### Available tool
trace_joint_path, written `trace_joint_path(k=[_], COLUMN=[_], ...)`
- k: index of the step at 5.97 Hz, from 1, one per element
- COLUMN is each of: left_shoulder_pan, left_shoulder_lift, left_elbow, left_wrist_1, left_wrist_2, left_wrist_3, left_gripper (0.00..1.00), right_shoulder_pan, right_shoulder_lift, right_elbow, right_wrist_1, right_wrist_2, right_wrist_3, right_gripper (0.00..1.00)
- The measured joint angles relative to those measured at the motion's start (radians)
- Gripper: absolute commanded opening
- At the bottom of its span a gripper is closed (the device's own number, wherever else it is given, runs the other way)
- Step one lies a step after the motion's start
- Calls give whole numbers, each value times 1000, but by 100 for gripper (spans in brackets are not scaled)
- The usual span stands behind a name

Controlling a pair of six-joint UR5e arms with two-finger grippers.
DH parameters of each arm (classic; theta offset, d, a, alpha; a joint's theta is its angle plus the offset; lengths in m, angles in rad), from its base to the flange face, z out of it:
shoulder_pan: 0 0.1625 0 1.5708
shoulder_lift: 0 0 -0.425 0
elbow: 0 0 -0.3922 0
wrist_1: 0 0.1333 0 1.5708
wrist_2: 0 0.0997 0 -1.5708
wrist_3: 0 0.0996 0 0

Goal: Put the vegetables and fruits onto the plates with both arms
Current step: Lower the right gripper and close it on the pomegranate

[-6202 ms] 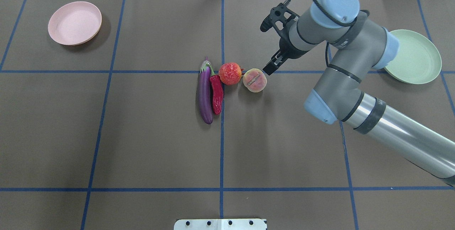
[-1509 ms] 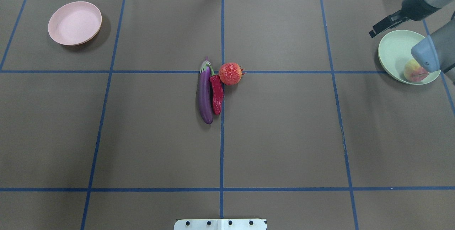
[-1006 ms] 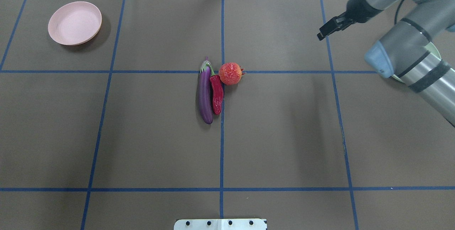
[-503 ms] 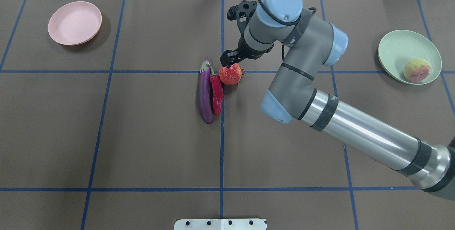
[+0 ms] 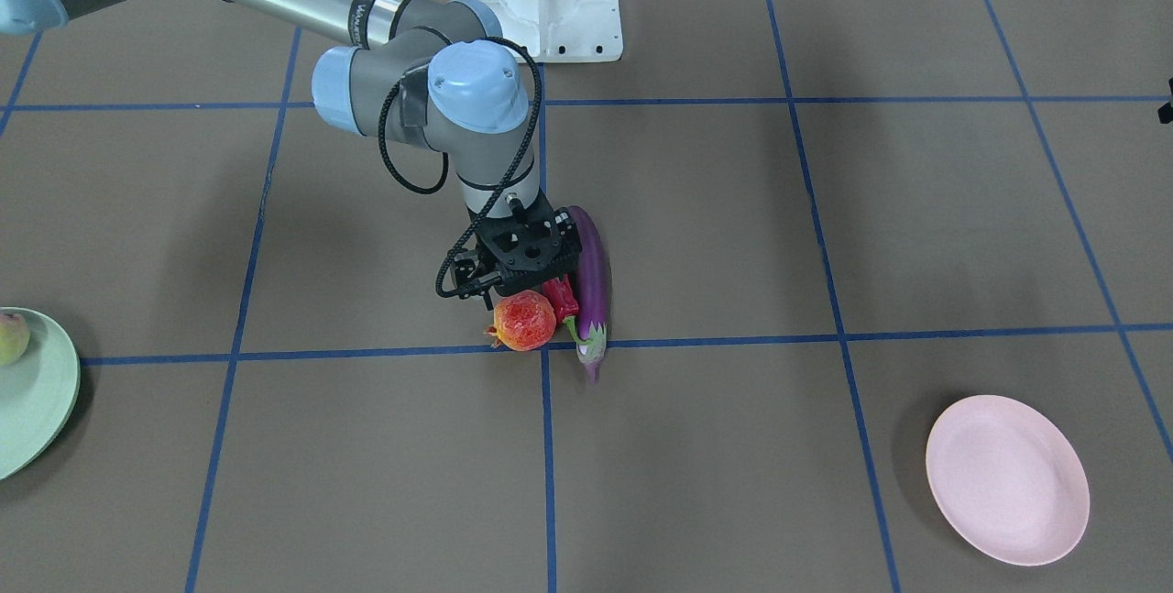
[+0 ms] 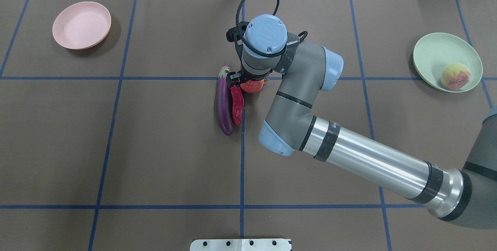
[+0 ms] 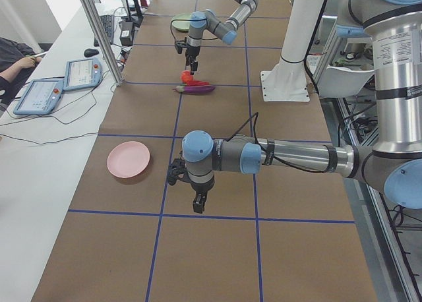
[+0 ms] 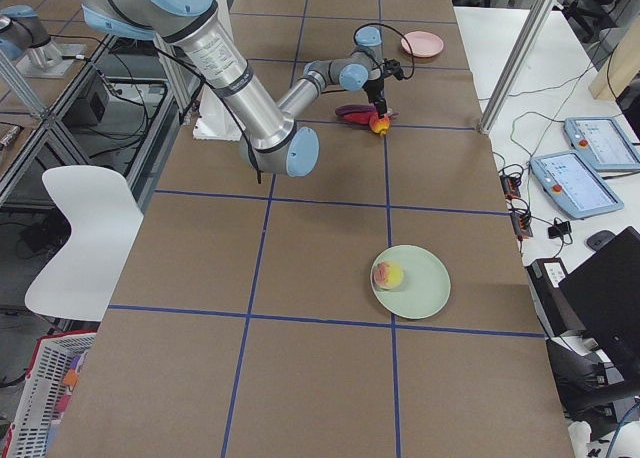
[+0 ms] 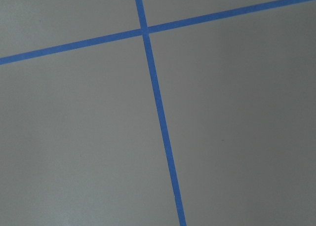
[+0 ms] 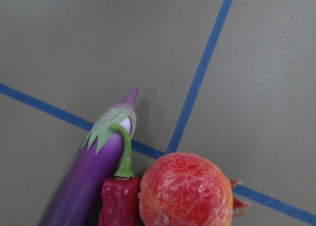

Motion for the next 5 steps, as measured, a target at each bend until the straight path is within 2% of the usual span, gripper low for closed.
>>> trace_joint_path(k=[2,5], left_shoulder_pan=[0,0], left_shoulder_lift=[0,-1], left_elbow=[0,0], left_wrist_1=[0,-1], left_wrist_2=[0,1], left_wrist_3=[0,0], left_gripper=[100,100], right_shoulder_pan=[-12,-14], right_shoulder_lift=[13,23], right_elbow=[-30,-50], right_wrist_1=[-21,-12], right_wrist_2=[-51,-57], right_wrist_3=[-25,-24], right_gripper=[98,98])
